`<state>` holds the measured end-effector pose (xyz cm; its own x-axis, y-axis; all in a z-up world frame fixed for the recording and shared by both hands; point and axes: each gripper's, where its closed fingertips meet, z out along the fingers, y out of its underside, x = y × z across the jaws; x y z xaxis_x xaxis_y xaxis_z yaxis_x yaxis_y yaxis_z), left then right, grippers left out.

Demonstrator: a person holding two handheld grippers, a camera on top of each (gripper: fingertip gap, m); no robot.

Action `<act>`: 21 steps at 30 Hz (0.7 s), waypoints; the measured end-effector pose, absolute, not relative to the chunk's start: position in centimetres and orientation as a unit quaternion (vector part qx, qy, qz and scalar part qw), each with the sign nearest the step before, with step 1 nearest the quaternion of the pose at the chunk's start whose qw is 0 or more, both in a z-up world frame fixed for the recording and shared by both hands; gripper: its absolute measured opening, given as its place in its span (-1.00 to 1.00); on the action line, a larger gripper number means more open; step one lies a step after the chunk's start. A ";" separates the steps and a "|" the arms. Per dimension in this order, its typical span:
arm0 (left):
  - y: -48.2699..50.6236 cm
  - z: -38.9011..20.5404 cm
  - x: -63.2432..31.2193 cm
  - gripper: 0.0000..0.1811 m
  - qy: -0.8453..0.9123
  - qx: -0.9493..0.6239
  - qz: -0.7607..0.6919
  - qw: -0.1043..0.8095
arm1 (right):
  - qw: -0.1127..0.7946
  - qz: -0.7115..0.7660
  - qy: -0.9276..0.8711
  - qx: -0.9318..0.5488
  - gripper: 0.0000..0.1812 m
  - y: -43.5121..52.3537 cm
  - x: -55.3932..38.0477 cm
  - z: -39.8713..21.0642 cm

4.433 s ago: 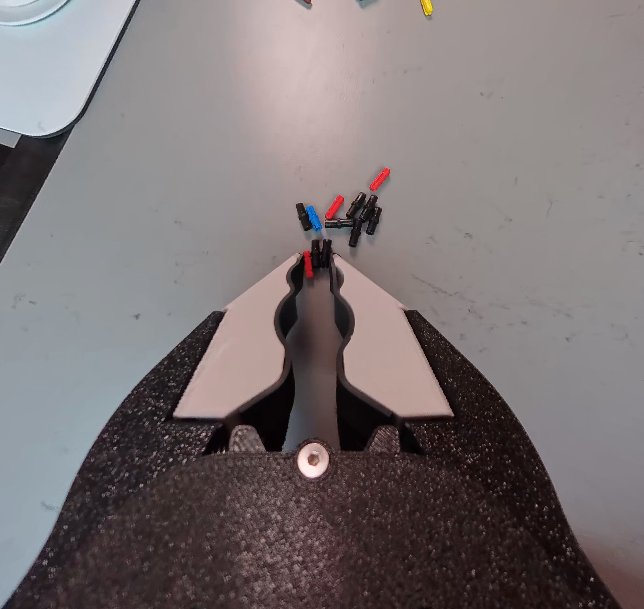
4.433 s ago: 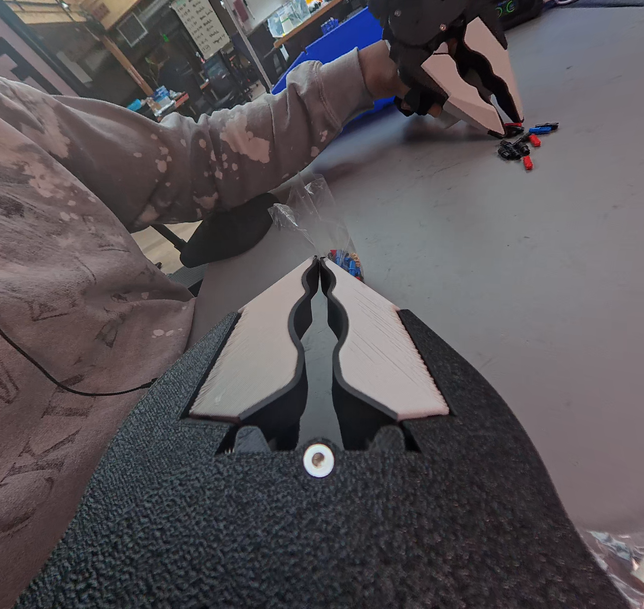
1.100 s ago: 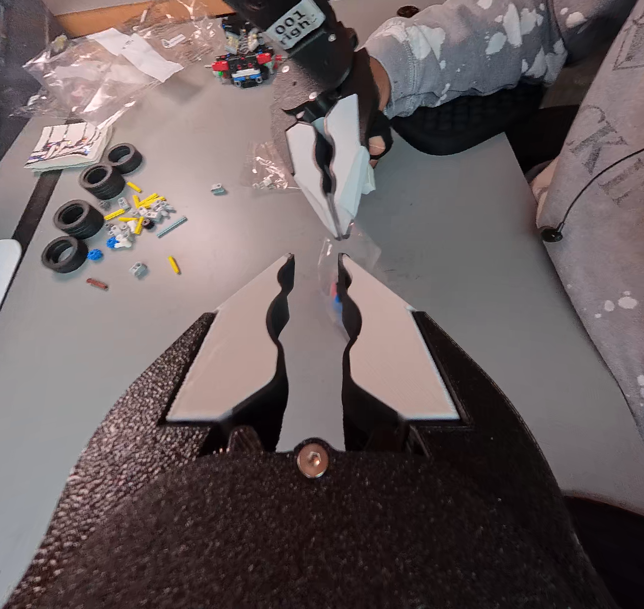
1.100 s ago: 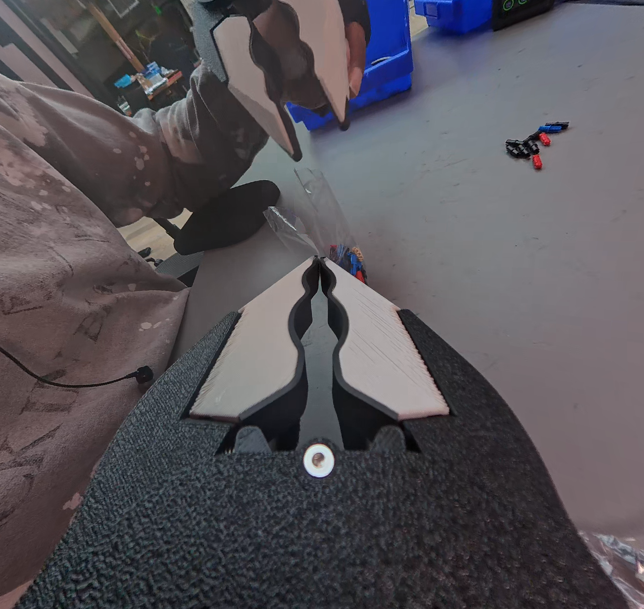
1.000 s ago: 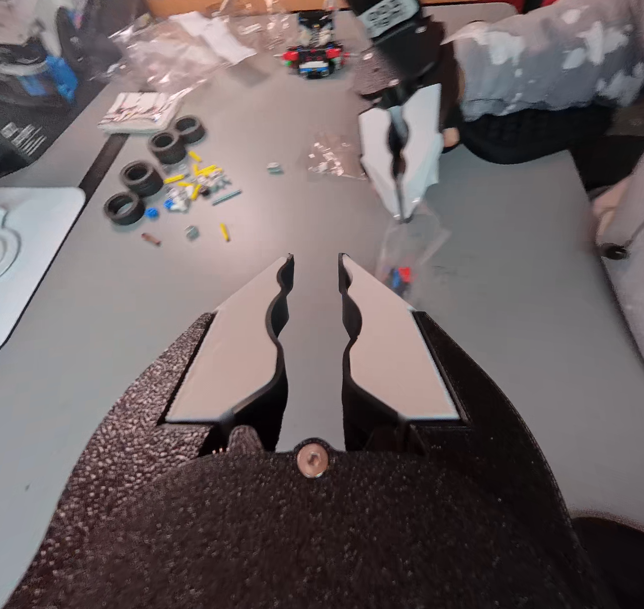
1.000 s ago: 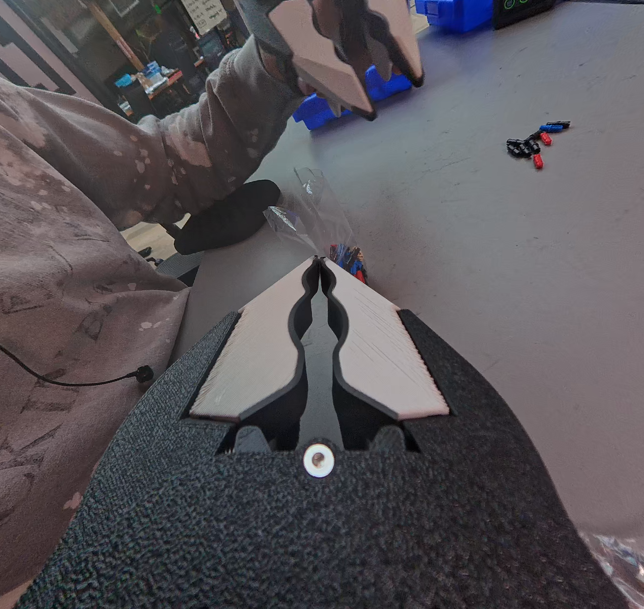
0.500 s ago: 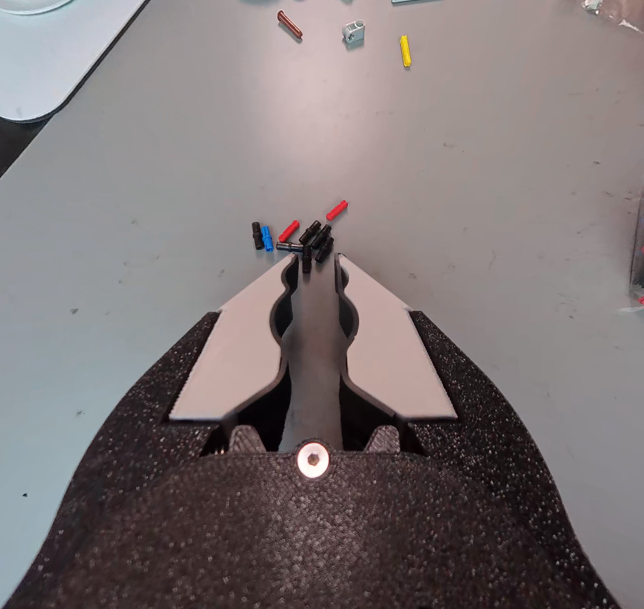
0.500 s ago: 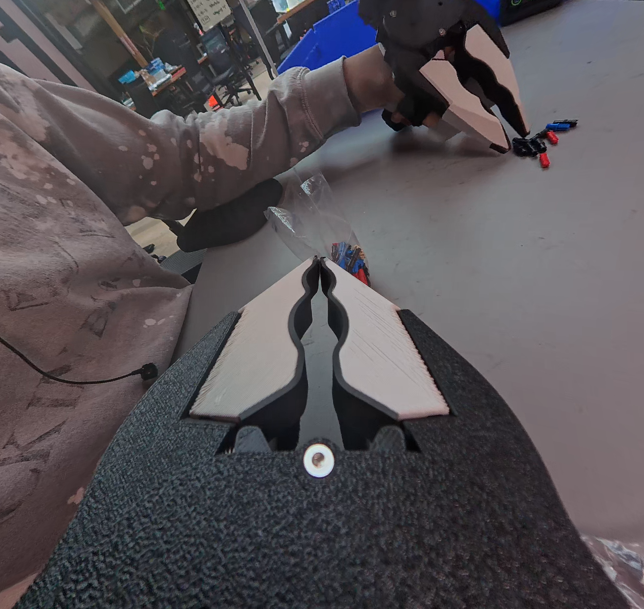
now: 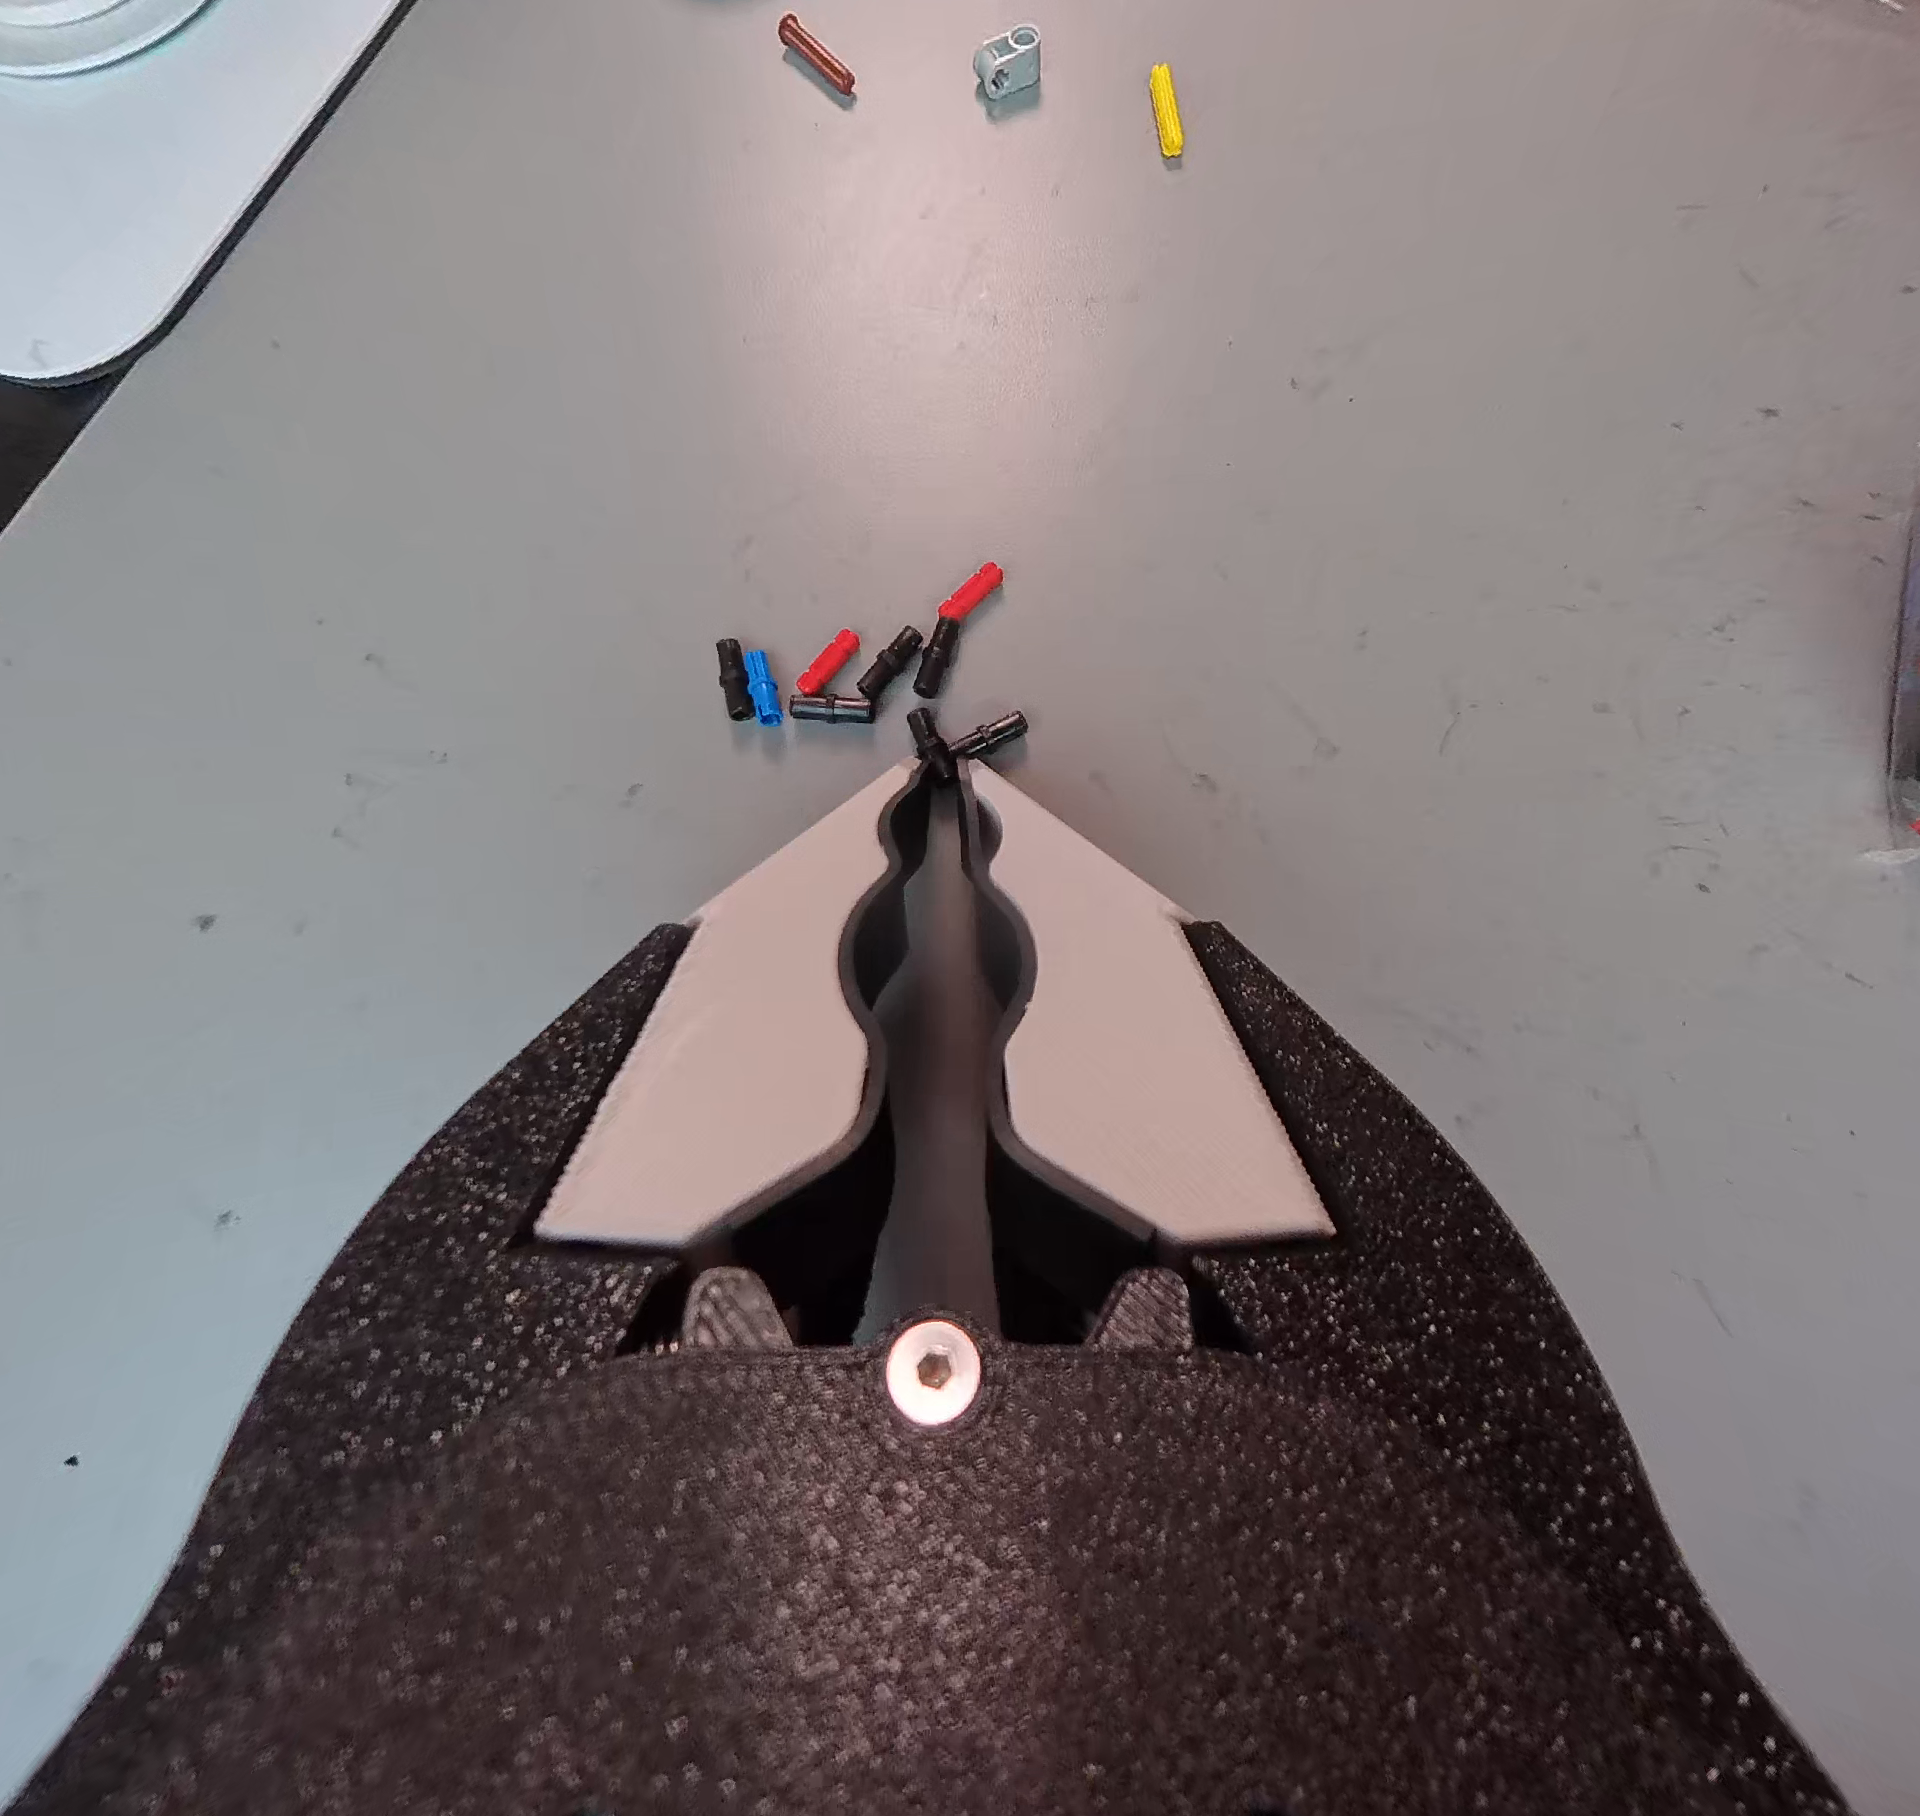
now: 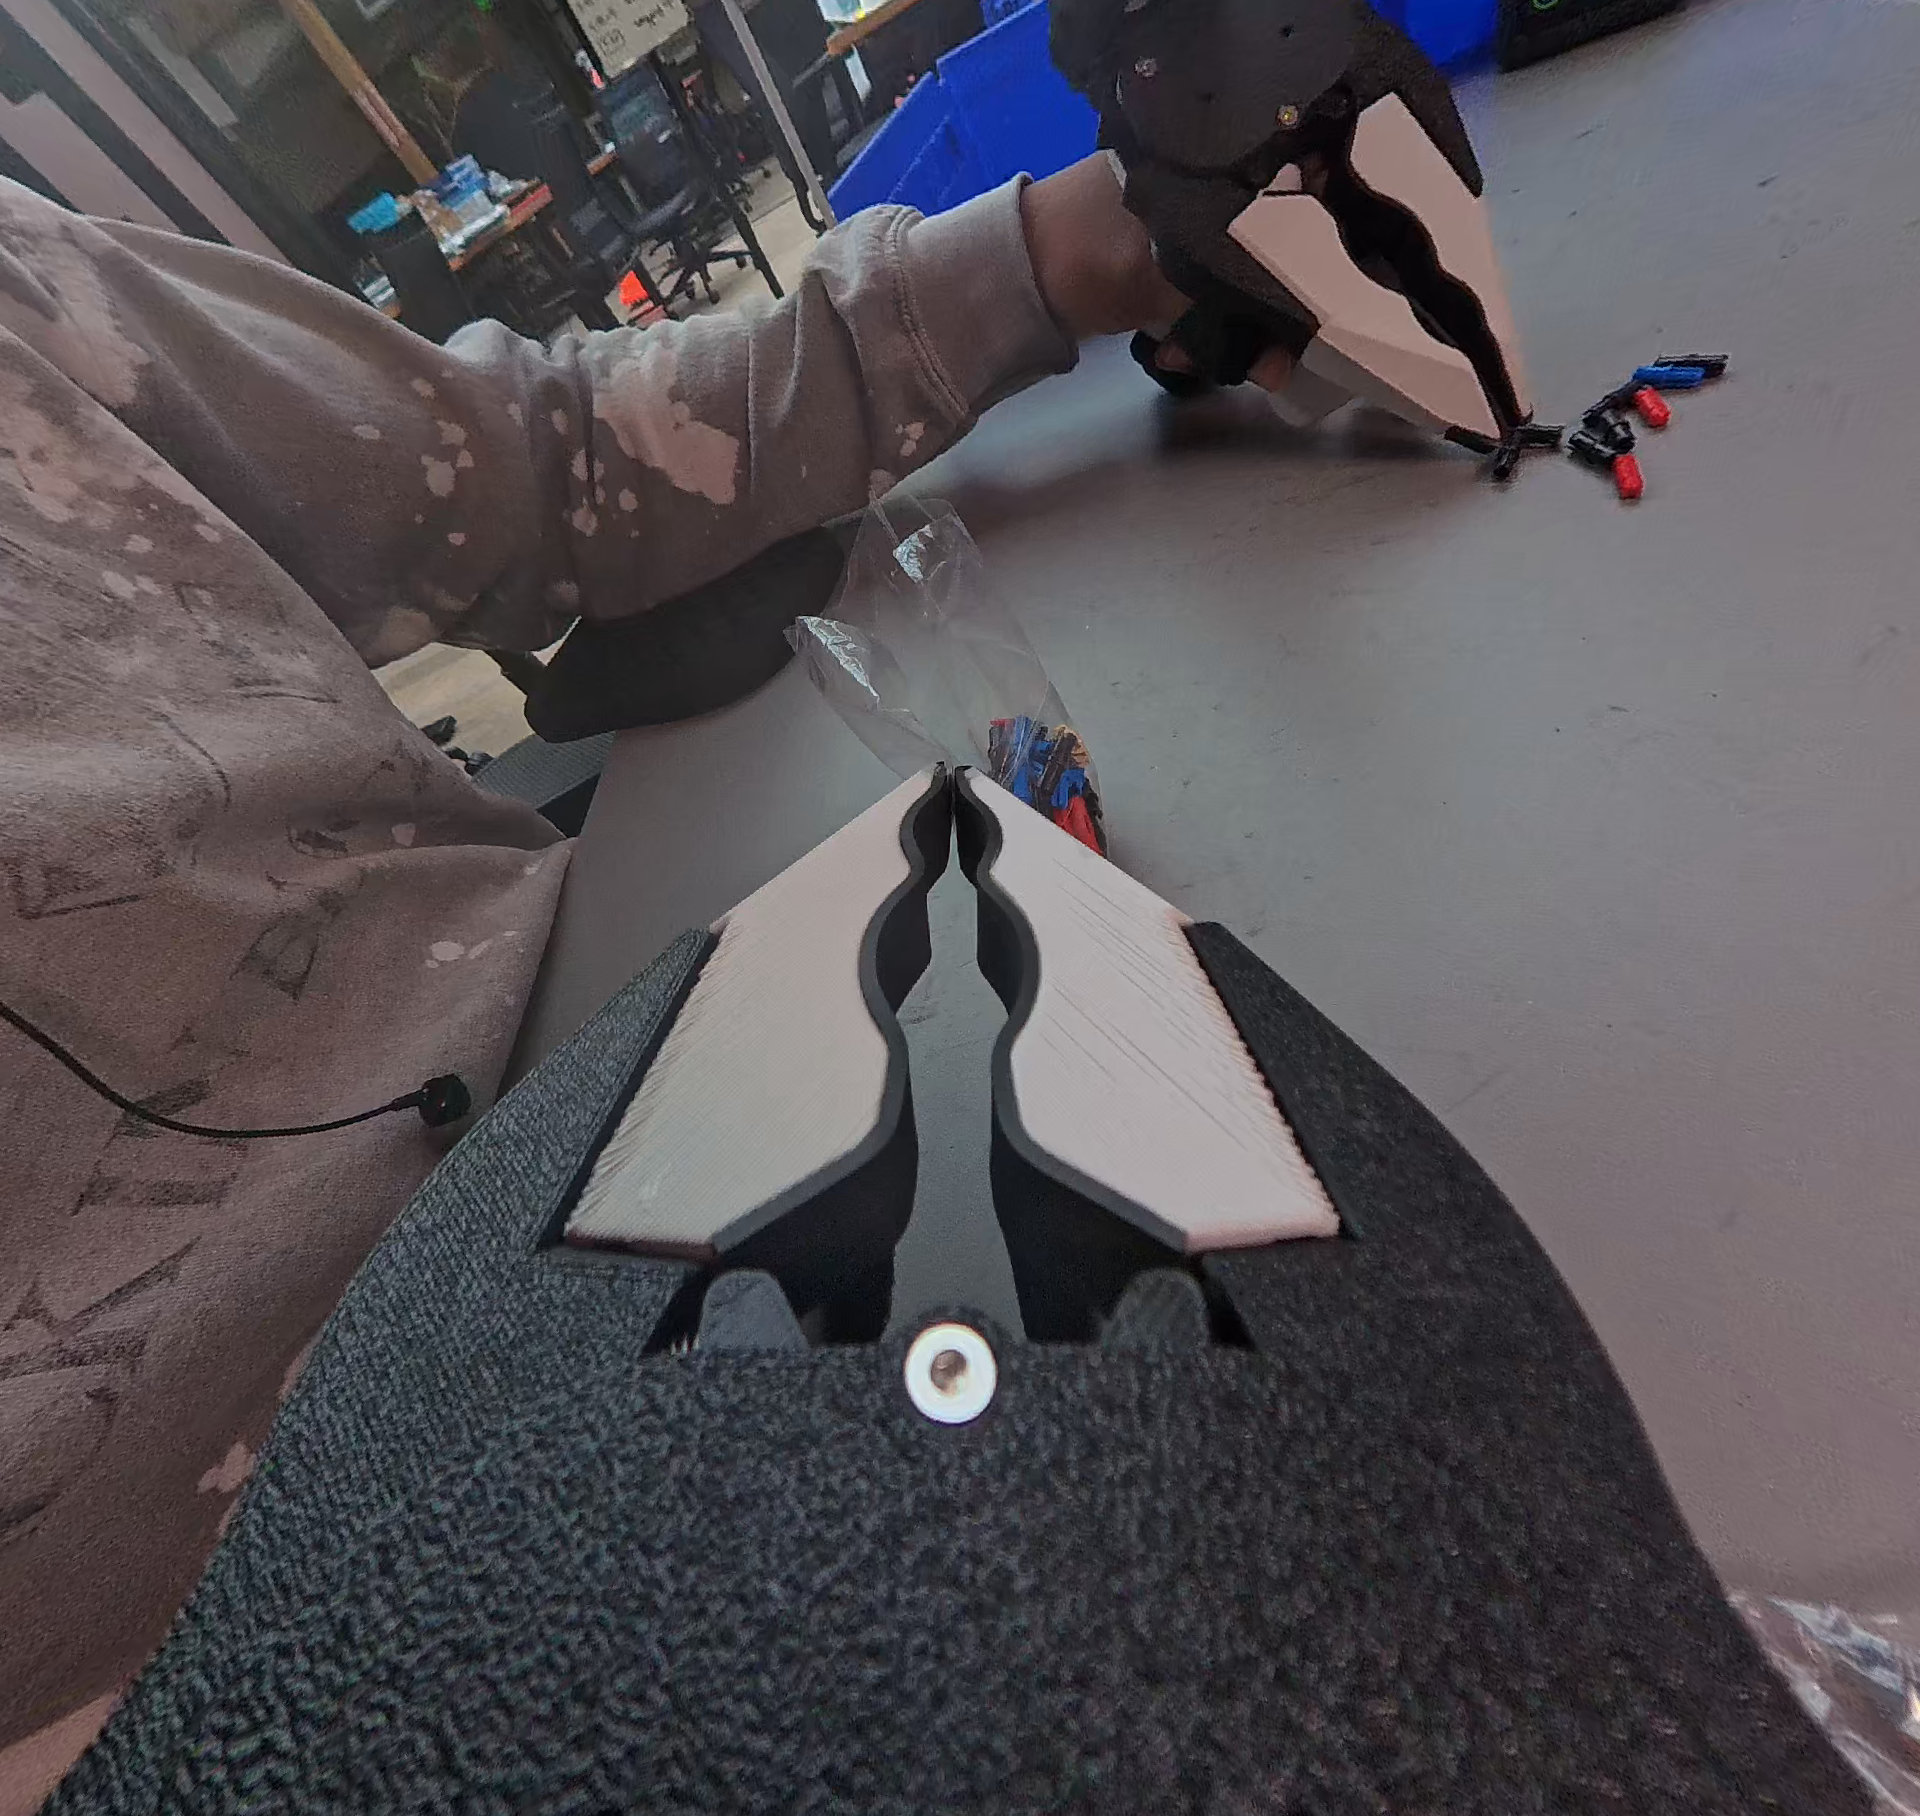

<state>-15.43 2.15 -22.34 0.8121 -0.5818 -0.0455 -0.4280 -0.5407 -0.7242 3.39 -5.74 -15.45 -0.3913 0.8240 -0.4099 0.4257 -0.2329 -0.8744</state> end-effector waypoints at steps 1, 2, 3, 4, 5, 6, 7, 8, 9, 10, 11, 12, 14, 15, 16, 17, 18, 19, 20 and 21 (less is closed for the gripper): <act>2.0 -22.3 -15.4 -0.95 0.289 -0.871 -0.103 0.384 | 0.171 0.584 -0.596 -0.525 -1.00 -5.7 3.4 -15.5; 1.9 -22.1 -15.4 -0.95 0.288 -0.870 -0.106 0.387 | 0.171 0.584 -0.596 -0.524 -1.00 -5.7 3.4 -15.5; 1.8 -22.0 -15.4 -0.95 0.287 -0.868 -0.109 0.390 | 0.171 0.584 -0.596 -0.524 -1.00 -5.8 3.4 -15.4; 1.7 -21.8 -15.3 -0.95 0.287 -0.865 -0.115 0.395 | 0.171 0.584 -0.596 -0.524 -1.00 -5.8 3.4 -15.5; 1.6 -21.5 -15.1 -0.95 0.286 -0.862 -0.123 0.399 | 0.171 0.584 -0.596 -0.524 -1.00 -5.8 3.4 -15.5; 1.4 -21.2 -14.9 -0.95 0.285 -0.860 -0.130 0.403 | 0.171 0.584 -0.596 -0.525 -1.00 -5.7 3.4 -15.4; 1.3 -20.7 -14.6 -0.95 0.286 -0.856 -0.139 0.409 | 0.171 0.584 -0.595 -0.525 -1.00 -5.7 3.4 -15.5; 1.1 -20.1 -14.1 -0.95 0.287 -0.849 -0.153 0.417 | 0.171 0.584 -0.595 -0.526 -1.00 -5.7 3.4 -15.5; 0.8 -19.3 -13.3 -0.95 0.290 -0.839 -0.173 0.427 | 0.172 0.584 -0.594 -0.526 -1.00 -5.7 3.3 -15.4; 0.4 -18.1 -12.4 -0.95 0.294 -0.825 -0.196 0.441 | 0.173 0.584 -0.594 -0.526 -1.00 -5.6 3.3 -15.4; 0.0 -16.8 -11.3 -0.95 0.301 -0.810 -0.219 0.453 | 0.173 0.583 -0.593 -0.527 -1.00 -5.6 3.3 -15.4; -0.6 -15.5 -10.1 -0.95 0.312 -0.794 -0.238 0.464 | 0.174 0.583 -0.593 -0.527 -1.00 -5.5 3.3 -15.4; -1.4 -13.8 -8.3 -0.95 0.337 -0.776 -0.246 0.474 | 0.172 0.584 -0.592 -0.528 -1.00 -5.5 3.3 -15.5; -1.7 -13.4 -7.6 -0.95 0.349 -0.772 -0.243 0.473 | 0.172 0.584 -0.592 -0.528 -1.00 -5.5 3.3 -15.5; -2.1 -13.2 -6.9 -0.95 0.360 -0.768 -0.244 0.470 | 0.172 0.584 -0.592 -0.528 -1.00 -5.5 3.3 -15.5; -2.5 -13.0 -6.1 -0.95 0.371 -0.763 -0.251 0.466 | 0.173 0.584 -0.592 -0.528 -1.00 -5.5 3.3 -15.4; -3.0 -12.7 -5.2 -0.95 0.382 -0.757 -0.261 0.462 | 0.173 0.583 -0.592 -0.528 -1.00 -5.5 3.3 -15.5; -3.7 -12.4 -4.2 -0.95 0.396 -0.748 -0.274 0.457 | 0.174 0.583 -0.591 -0.529 -1.00 -5.5 3.3 -15.5; -4.5 -12.0 -3.1 -0.95 0.412 -0.737 -0.288 0.452 | 0.174 0.583 -0.591 -0.530 -1.00 -5.5 3.3 -15.5; -5.3 -11.8 -2.1 -0.95 0.429 -0.728 -0.299 0.444 | 0.174 0.583 -0.590 -0.530 -1.00 -5.4 3.3 -15.5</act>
<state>-2.08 -5.27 -11.75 0.4524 -0.8902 0.0541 -0.3596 -0.2376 -0.9024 3.28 -5.44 -15.46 -0.3776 0.8289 -0.4127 0.4229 -0.2421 -0.8733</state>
